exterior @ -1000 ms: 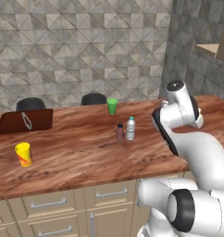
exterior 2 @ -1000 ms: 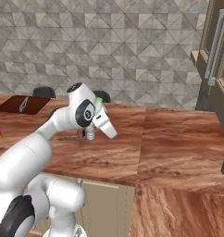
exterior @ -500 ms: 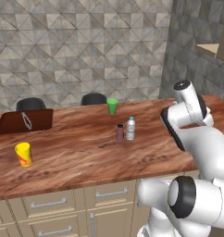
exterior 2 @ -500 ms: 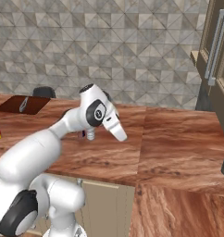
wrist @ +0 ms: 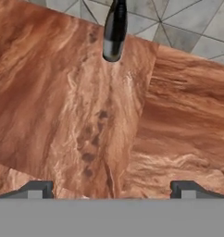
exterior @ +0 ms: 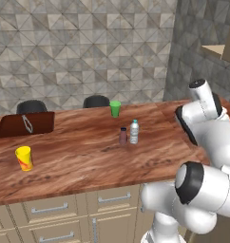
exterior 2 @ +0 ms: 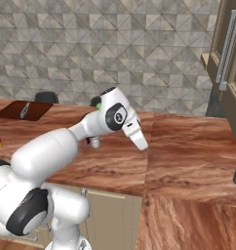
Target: Place the drinks on the dining counter in a tight cluster.
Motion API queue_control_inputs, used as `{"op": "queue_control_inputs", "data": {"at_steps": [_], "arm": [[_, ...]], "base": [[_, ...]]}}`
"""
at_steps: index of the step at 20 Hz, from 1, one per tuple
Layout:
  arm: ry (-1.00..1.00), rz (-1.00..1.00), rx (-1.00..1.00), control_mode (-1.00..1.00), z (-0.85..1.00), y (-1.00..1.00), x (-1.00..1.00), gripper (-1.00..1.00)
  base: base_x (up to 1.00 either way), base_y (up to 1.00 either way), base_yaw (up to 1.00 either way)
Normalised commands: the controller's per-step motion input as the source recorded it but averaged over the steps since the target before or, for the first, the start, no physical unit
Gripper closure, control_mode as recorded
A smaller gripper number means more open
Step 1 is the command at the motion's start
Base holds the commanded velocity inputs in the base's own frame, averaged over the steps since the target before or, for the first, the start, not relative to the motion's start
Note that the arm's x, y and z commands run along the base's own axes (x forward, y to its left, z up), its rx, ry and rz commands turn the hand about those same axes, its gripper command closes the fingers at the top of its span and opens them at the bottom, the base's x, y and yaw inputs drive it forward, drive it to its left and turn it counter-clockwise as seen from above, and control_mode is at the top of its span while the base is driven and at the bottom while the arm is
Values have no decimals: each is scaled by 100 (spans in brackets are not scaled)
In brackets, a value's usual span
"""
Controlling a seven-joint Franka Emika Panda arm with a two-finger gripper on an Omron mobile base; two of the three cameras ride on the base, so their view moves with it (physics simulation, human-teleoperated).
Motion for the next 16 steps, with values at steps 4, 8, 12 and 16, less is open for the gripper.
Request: {"op": "queue_control_inputs", "data": {"at_steps": [4, 8, 12, 16], "arm": [[-7, 0, 0, -100, 7, -49, -29, -100], [-13, -3, 0, -100, 1, -49, -26, -100], [0, -10, 0, -100, 3, -54, -12, -100], [0, -5, 0, -100, 3, -54, -8, -100]], "base": [[0, 0, 0], [0, 0, 0], [0, 0, 0], [0, 0, 0]]}}
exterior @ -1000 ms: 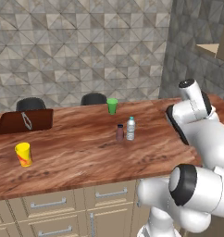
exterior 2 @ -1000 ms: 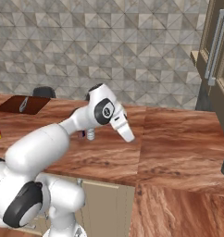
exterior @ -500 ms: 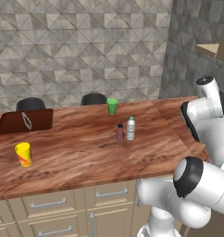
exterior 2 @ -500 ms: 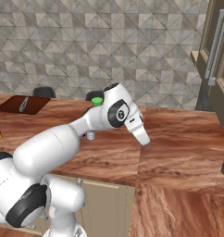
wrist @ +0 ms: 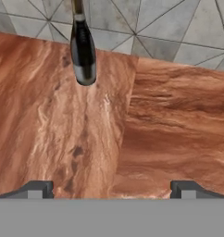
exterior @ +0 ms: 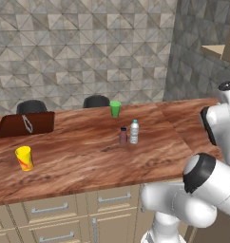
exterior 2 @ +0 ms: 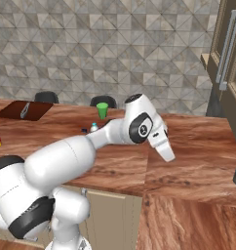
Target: Place the drinks on the dining counter in a tight cluster.
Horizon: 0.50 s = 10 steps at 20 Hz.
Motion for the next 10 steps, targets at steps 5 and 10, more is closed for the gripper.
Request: {"op": "queue_control_inputs", "data": {"at_steps": [5, 10], "arm": [[0, 0, 0, -100, 8, -57, -5, -100], [-4, 1, 0, -100, 12, -50, -10, -100]], "base": [[0, 0, 0], [0, 0, 0]]}}
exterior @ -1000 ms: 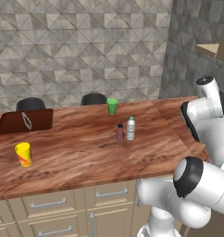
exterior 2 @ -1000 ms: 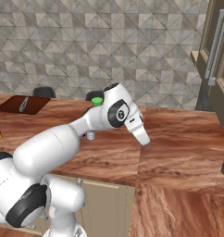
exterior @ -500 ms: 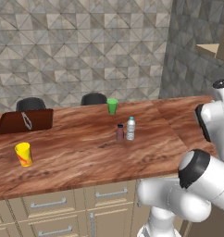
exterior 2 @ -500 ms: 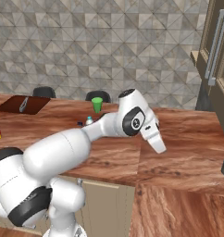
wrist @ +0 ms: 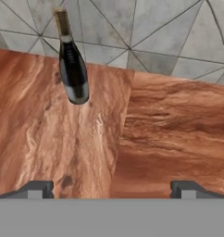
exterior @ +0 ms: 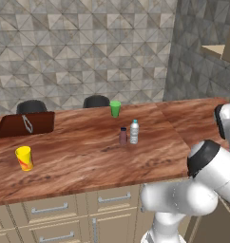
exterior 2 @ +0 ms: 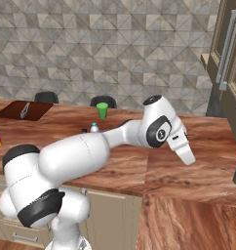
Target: Place the drinks on the dining counter in a tight cluster.
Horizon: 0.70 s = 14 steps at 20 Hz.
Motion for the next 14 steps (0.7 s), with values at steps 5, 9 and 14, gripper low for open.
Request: {"op": "queue_control_inputs", "data": {"at_steps": [5, 9, 14], "arm": [[-7, 6, -2, -100, 11, -36, -1, -100], [0, 0, -9, -100, 2, -40, 0, -100], [-1, 0, -13, -100, 0, -31, 1, -100]], "base": [[0, 0, 0], [0, 0, 0], [0, 0, 0]]}}
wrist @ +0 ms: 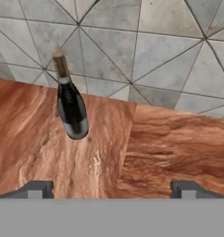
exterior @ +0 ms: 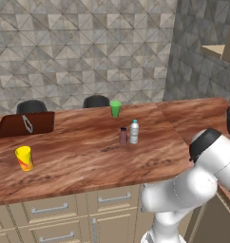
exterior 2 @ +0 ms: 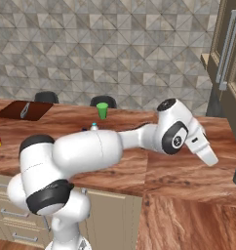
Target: Place the drinks on the dining counter in a tight cluster.
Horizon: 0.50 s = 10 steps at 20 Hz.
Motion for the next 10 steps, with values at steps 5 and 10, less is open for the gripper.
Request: {"op": "queue_control_inputs", "data": {"at_steps": [5, 10], "arm": [[-4, 3, -1, -100, 0, -23, 5, -100], [-1, 10, 6, -100, 0, -16, 19, -100]], "base": [[0, 0, 0], [0, 0, 0]]}}
